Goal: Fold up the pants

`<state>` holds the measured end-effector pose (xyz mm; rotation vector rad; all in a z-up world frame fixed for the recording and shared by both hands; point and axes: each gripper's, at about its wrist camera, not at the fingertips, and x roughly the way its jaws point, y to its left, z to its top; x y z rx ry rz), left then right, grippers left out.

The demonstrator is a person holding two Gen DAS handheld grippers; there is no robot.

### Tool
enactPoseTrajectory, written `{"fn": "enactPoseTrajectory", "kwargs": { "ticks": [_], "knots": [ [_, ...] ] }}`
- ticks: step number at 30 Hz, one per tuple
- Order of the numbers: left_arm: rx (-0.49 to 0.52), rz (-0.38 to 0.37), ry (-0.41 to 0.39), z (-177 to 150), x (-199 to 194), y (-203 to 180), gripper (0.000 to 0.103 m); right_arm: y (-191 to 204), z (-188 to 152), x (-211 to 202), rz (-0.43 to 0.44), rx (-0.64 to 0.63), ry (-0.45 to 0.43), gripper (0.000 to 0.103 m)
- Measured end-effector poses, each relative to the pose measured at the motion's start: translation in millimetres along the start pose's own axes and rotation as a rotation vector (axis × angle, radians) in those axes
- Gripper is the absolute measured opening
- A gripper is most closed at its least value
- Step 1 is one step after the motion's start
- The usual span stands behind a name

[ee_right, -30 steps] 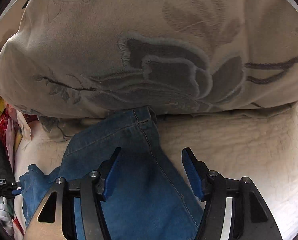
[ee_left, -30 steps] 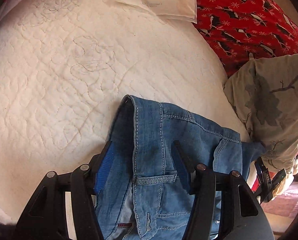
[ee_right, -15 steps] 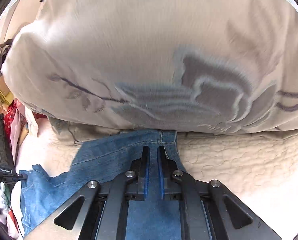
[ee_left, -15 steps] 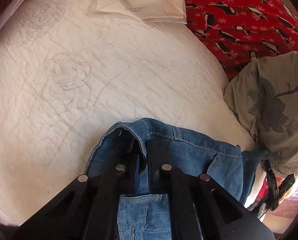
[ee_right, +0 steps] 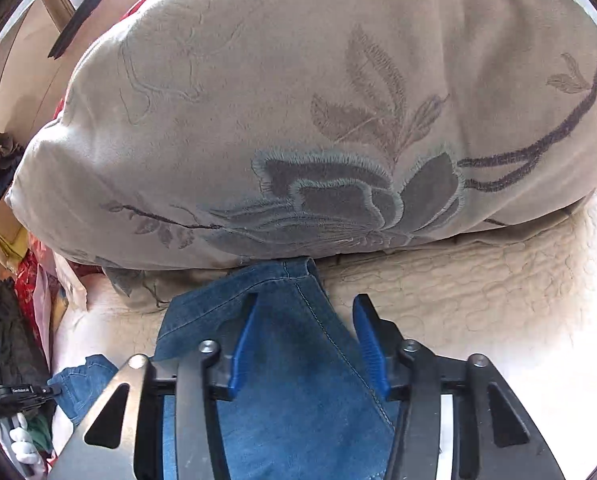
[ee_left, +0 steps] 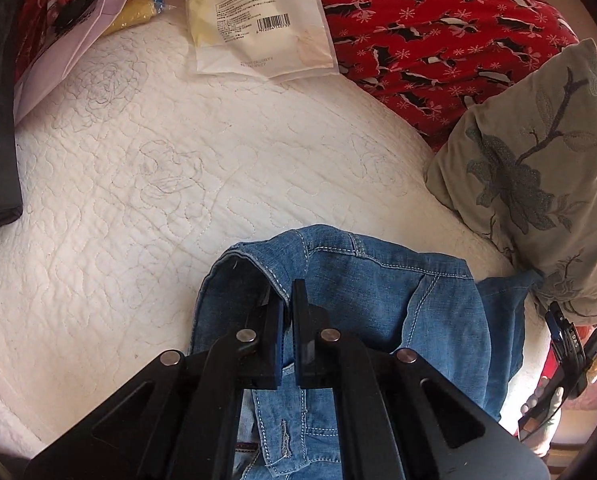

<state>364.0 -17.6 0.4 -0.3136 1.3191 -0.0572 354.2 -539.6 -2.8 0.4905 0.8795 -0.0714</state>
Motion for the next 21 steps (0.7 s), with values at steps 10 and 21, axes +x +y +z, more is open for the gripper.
{"fn": "enactPoseTrajectory", "kwargs": {
  "ticks": [10, 21],
  "knots": [
    [0.011, -0.001, 0.016, 6, 17, 0, 0.002, 33, 16, 80, -0.04, -0.153, 0.068, 0.066],
    [-0.055, -0.045, -0.049, -1, -19, 5, 0.002, 34, 14, -14, 0.105, -0.191, 0.005, 0.011]
  ]
}}
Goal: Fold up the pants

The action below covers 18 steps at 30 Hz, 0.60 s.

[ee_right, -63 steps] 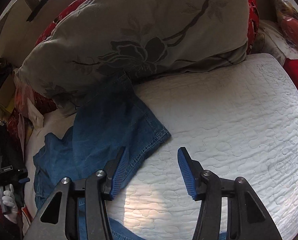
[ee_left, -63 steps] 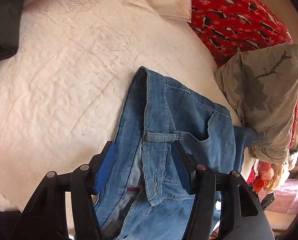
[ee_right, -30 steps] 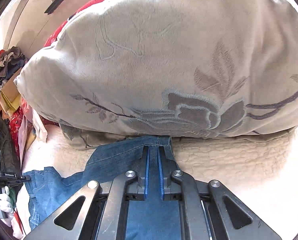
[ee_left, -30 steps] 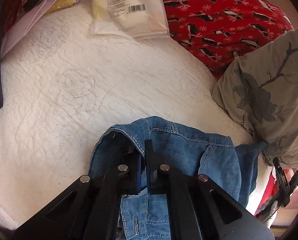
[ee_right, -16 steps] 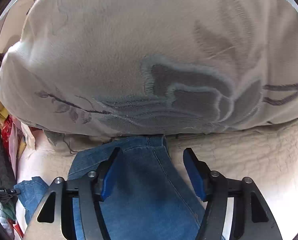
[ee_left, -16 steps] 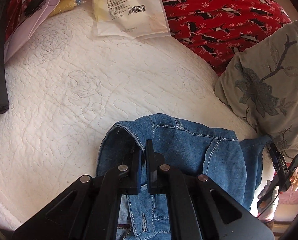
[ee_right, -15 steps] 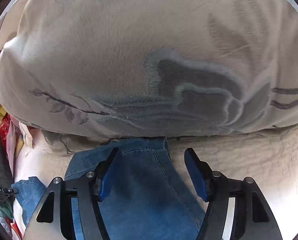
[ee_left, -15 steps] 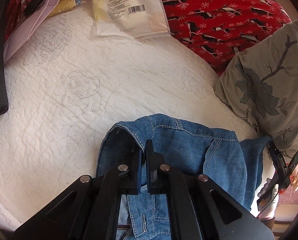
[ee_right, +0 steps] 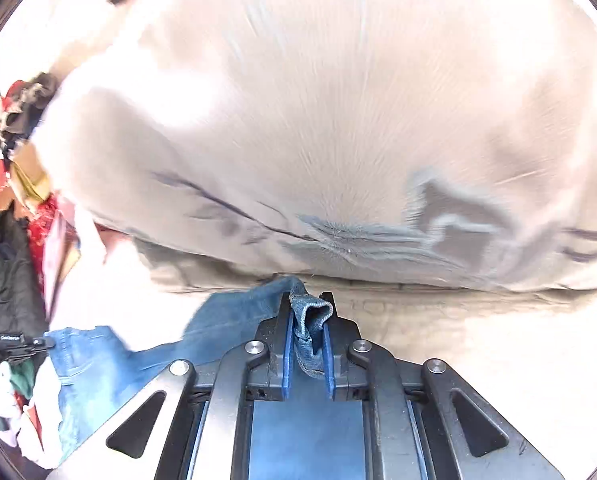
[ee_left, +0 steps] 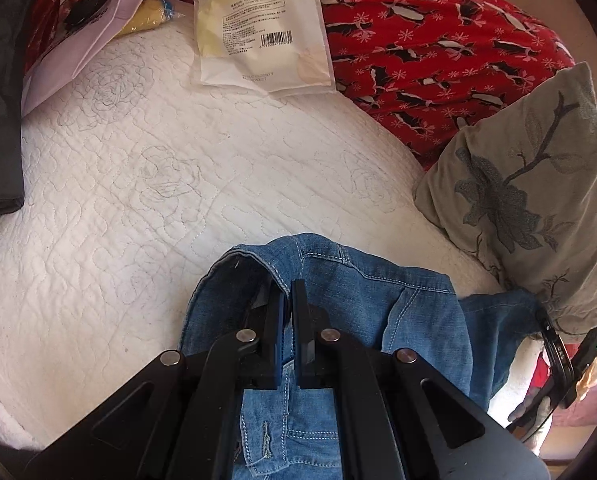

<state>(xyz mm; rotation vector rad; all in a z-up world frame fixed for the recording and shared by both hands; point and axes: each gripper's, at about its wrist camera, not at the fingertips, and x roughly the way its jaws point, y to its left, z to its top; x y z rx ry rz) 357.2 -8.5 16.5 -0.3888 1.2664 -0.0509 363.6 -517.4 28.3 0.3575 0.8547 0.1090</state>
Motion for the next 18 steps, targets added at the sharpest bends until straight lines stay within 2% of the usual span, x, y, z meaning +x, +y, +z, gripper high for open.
{"fn": "enactPoseTrajectory", "kwargs": {
  "ticks": [11, 18],
  "knots": [
    [0.0, -0.08, -0.087, -35, -88, 29, 0.002, -6, -47, -170, 0.063, 0.11, -0.169, 0.011],
    [-0.004, -0.155, -0.106, -81, -123, 64, 0.002, -12, -110, -244, 0.109, 0.187, -0.223, 0.011]
  ]
}}
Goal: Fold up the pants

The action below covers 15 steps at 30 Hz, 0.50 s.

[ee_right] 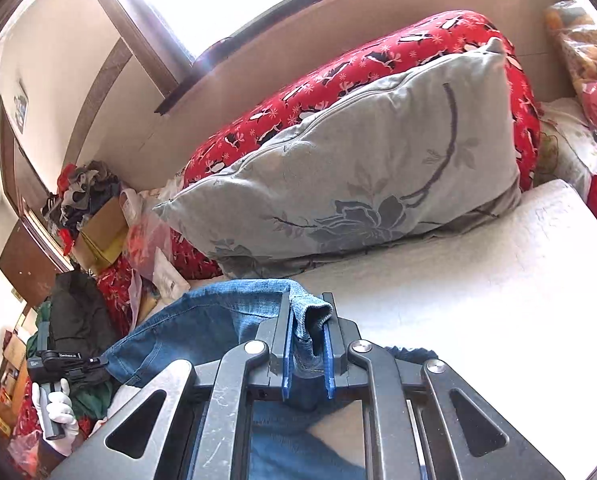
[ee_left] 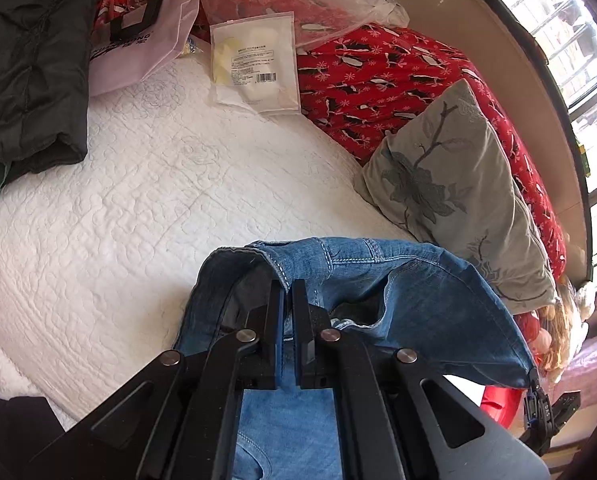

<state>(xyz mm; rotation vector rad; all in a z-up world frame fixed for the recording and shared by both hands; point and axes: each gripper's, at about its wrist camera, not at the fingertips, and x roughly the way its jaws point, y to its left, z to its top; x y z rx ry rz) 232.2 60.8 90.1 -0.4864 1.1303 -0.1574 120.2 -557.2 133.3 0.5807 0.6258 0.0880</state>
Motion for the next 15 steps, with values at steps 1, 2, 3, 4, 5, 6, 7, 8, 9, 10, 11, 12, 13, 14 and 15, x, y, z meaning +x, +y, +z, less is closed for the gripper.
{"fn": "enactPoseTrajectory", "kwargs": {
  "ticks": [1, 2, 3, 4, 5, 6, 7, 8, 9, 10, 11, 12, 13, 14, 15],
  "knots": [
    [0.002, -0.009, -0.001, -8, -5, 4, 0.002, -6, -10, -18, 0.01, 0.013, -0.004, 0.011],
    [0.003, -0.017, 0.0, -18, -9, 9, 0.002, -9, -25, -31, 0.017, 0.029, -0.004, 0.011],
    [0.001, -0.027, 0.005, -27, -13, 14, 0.002, -13, -38, -42, 0.021, 0.043, 0.0, 0.011],
    [-0.001, -0.035, 0.012, -36, -14, 20, 0.002, -19, -53, -53, 0.021, 0.057, 0.003, 0.012],
    [-0.006, -0.041, 0.019, -47, -15, 27, 0.002, -24, -69, -65, 0.019, 0.072, 0.007, 0.012],
    [-0.014, -0.042, 0.029, -58, -14, 35, 0.002, -31, -86, -74, 0.013, 0.086, 0.016, 0.012],
    [-0.023, -0.041, 0.048, -69, -12, 44, 0.002, -38, -104, -81, -0.005, 0.096, 0.03, 0.013],
    [-0.032, -0.036, 0.076, -81, -7, 54, 0.002, -45, -122, -88, -0.031, 0.103, 0.048, 0.014],
    [-0.043, -0.029, 0.105, -93, 0, 65, 0.002, -54, -142, -91, -0.055, 0.116, 0.073, 0.015],
    [-0.051, -0.012, 0.139, -105, 8, 74, 0.002, -62, -161, -92, -0.08, 0.131, 0.105, 0.016],
    [-0.059, 0.009, 0.175, -116, 17, 85, 0.002, -69, -176, -91, -0.108, 0.139, 0.14, 0.016],
    [-0.067, 0.029, 0.208, -127, 25, 94, 0.002, -74, -190, -89, -0.139, 0.147, 0.171, 0.017],
    [-0.08, 0.044, 0.238, -136, 32, 103, 0.002, -78, -202, -88, -0.172, 0.15, 0.196, 0.017],
    [-0.096, 0.044, 0.265, -144, 37, 112, 0.002, -82, -212, -89, -0.198, 0.158, 0.214, 0.018],
    [-0.113, 0.036, 0.283, -149, 38, 120, 0.002, -86, -218, -90, -0.211, 0.172, 0.225, 0.021]
  ]
}}
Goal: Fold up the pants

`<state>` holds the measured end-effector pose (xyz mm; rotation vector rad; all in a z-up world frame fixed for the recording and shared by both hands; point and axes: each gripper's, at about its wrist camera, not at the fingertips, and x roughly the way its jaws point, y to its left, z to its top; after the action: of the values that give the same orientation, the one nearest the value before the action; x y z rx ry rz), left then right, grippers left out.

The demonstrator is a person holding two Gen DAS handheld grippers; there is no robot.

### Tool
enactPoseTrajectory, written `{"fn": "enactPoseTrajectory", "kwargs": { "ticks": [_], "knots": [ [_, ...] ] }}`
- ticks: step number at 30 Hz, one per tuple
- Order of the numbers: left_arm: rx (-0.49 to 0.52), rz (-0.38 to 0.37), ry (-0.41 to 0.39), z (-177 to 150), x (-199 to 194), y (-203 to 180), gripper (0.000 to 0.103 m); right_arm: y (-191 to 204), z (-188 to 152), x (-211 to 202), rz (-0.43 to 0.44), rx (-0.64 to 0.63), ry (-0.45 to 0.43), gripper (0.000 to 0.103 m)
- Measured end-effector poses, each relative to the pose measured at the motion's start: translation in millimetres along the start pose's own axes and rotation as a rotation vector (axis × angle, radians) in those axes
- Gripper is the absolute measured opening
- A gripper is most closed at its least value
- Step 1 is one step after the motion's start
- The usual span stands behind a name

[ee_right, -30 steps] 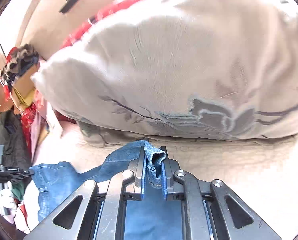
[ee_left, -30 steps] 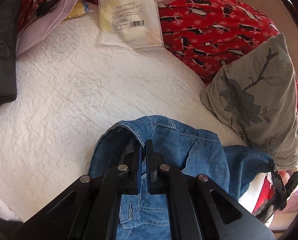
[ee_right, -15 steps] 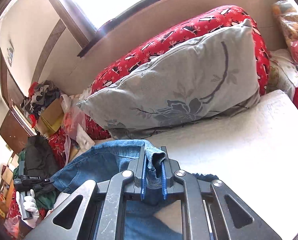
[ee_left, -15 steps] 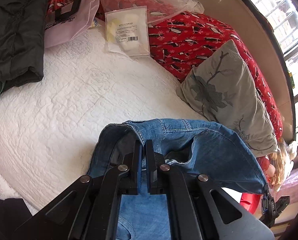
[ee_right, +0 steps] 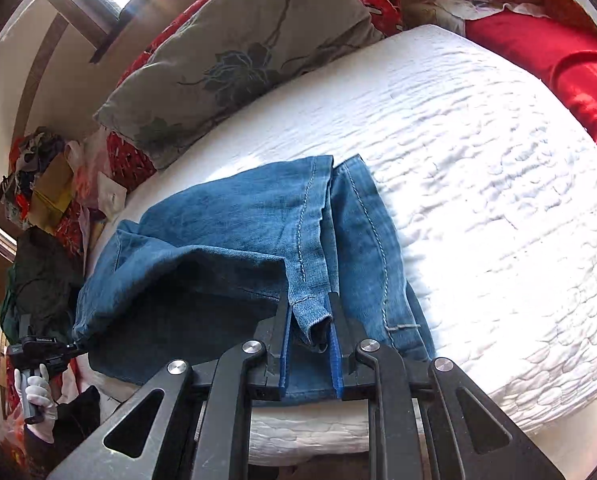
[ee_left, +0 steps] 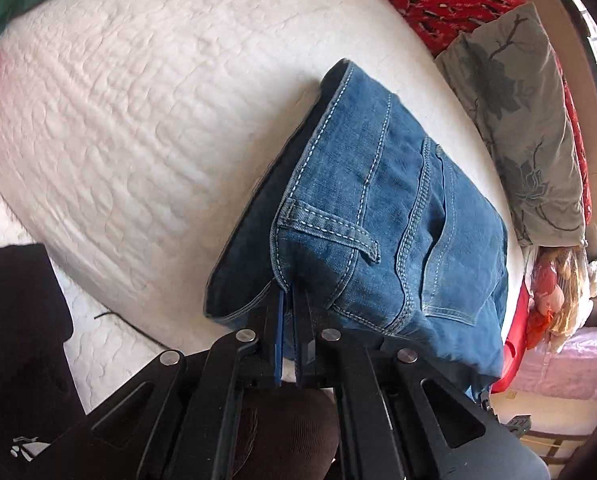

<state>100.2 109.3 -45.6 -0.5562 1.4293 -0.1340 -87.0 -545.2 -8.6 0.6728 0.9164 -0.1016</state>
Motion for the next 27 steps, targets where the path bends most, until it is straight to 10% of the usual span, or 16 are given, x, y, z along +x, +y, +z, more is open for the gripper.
{"fn": "enactPoseTrajectory", "kwargs": {
  "ticks": [7, 11, 13, 24, 26, 27],
  "knots": [
    [-0.001, -0.029, -0.047, -25, -32, 28, 0.016, -27, -16, -34, -0.078, 0.074, -0.016, 0.055],
    [0.023, -0.078, -0.086, -35, -45, 15, 0.028, -35, -17, -55, 0.032, 0.197, -0.048, 0.065],
    [0.039, -0.104, -0.109, -39, -44, 4, 0.06, -29, -17, -49, 0.109, 0.265, -0.034, 0.073],
    [0.012, -0.025, -0.082, -23, 4, -33, 0.067, -15, -21, 45, 0.297, 0.608, 0.084, 0.073],
    [0.009, 0.05, -0.083, -17, 13, -37, 0.067, -21, -19, 56, 0.317, 0.678, 0.077, 0.065],
    [0.009, 0.077, -0.071, -12, 18, -41, 0.057, -24, -16, 61, 0.329, 0.698, 0.07, 0.044]
  ]
}}
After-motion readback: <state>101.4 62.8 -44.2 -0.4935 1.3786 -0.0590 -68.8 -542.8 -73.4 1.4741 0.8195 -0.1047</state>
